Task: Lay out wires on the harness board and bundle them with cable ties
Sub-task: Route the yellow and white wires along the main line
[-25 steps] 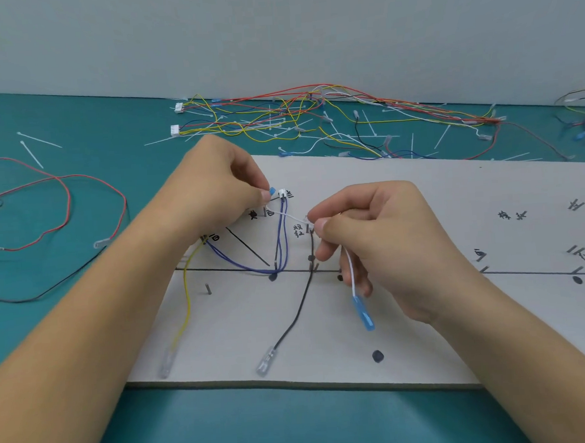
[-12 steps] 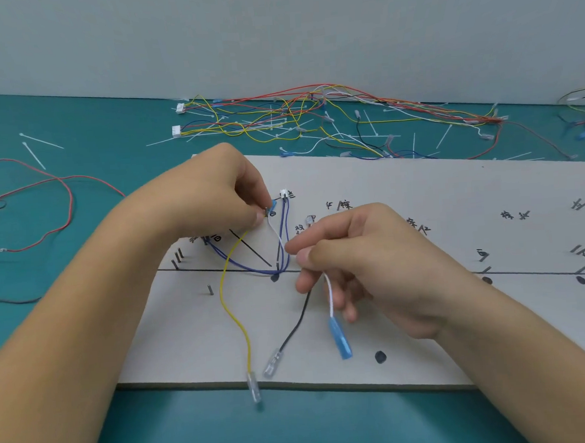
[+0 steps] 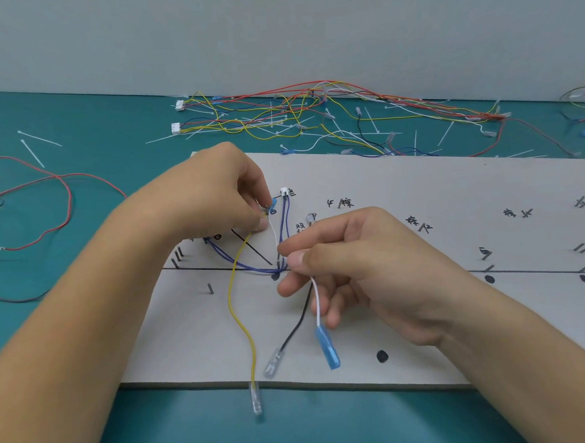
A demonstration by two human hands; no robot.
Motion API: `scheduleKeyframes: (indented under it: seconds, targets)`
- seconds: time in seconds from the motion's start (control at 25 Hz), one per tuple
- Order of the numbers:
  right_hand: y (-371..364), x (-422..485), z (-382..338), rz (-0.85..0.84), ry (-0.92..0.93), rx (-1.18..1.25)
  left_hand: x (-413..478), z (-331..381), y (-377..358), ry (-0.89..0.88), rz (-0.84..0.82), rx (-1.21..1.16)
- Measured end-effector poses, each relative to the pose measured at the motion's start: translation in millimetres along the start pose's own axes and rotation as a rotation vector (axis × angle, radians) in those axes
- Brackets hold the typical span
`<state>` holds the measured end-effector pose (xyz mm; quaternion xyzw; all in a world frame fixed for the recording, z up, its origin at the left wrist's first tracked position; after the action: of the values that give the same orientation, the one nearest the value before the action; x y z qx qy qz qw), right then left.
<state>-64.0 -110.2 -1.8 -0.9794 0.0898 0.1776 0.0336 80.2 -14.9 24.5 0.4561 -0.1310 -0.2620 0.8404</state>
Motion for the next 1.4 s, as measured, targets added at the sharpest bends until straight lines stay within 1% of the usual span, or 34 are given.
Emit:
scheduleKeyframes:
  seconds: [0.2,0.32,0.44,0.64,0.88,1.16,1.28,1.4]
  targets:
    - [-10,-3,3,-0.058,-0.008,0.023,-2,0,5,0.013,0.005,0.039]
    - [-11,-3,3,-0.067,-0.001,-0.006,-4,1,4,0.023,-0.025,0.052]
    - [-10,-4,0,-0.051,0.019,-0.029,-7,1,2,0.03,-0.056,0.073]
    - [-2,-7,-10,-0.01,0.065,-0.074,-8,2,3,0.05,-0.059,0.083]
    - [-1,-6,-2,0.017,0.029,-0.266,-13,1,3,0.097,-0.069,0.109]
    - [0,-4,1,0.03,0.009,-0.298,-22,4,-4,0.14,-0.044,0.236]
    - [-2,-4,3,0.017,0.003,-0.293,-23,1,-1,0.17,-0.075,0.189]
    - [-4,-5,4,-0.002,-0.006,-0.279,-24,-1,0,0.165,-0.144,0.073]
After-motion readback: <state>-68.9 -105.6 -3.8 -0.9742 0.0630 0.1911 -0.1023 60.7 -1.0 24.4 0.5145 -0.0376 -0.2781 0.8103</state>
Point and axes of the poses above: each hand's wrist, its own x-axis towards the middle knuckle, its own y-axis out of the back of the hand, z = x × y, the point moved 9 cm from there along x, towards the middle knuckle, and after that the axes turned 9 degrees about z, right-handed, at the moved point
